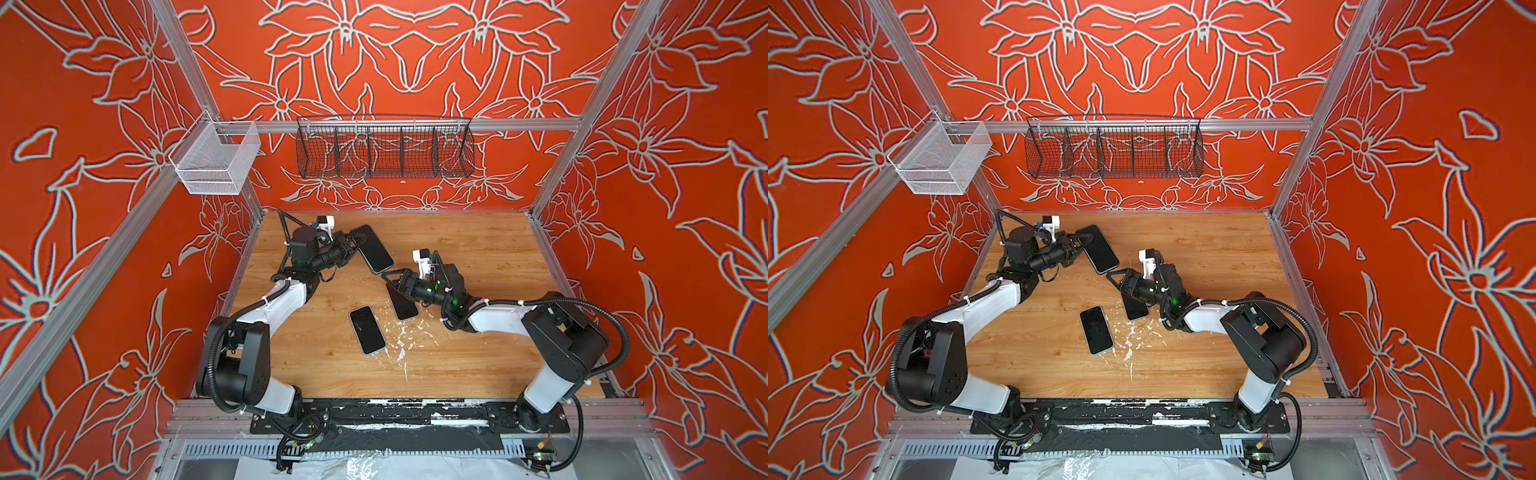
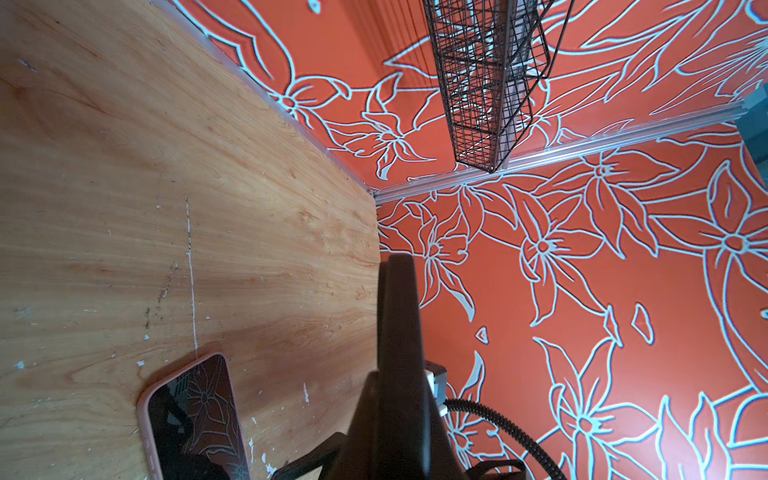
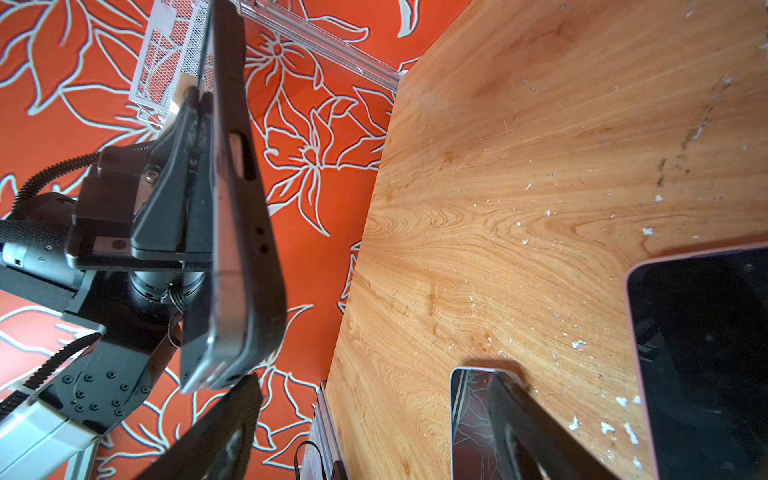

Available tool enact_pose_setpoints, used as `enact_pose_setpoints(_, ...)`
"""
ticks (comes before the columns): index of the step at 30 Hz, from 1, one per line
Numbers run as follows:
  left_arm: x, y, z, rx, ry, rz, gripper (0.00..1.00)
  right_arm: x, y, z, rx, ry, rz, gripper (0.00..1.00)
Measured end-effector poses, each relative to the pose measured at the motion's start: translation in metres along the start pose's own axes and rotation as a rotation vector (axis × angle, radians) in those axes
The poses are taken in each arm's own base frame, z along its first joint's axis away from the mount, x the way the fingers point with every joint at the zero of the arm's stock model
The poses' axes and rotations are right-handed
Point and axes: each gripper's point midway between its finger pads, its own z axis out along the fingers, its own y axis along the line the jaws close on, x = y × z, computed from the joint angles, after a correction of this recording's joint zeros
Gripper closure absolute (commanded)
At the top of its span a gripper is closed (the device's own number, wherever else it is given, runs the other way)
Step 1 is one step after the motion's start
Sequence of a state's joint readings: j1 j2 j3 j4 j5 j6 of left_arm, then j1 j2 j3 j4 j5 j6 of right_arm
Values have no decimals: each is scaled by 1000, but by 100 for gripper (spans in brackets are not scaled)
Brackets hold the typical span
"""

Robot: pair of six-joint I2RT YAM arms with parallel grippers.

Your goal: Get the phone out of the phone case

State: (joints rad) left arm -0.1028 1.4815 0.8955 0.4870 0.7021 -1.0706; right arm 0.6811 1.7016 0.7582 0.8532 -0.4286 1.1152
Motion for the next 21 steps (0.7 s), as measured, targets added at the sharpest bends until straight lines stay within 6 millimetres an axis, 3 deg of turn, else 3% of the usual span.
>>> enact_pose_setpoints(21,0,1,0,1,1,-3,100,2,14,0,-74,16,-25,20)
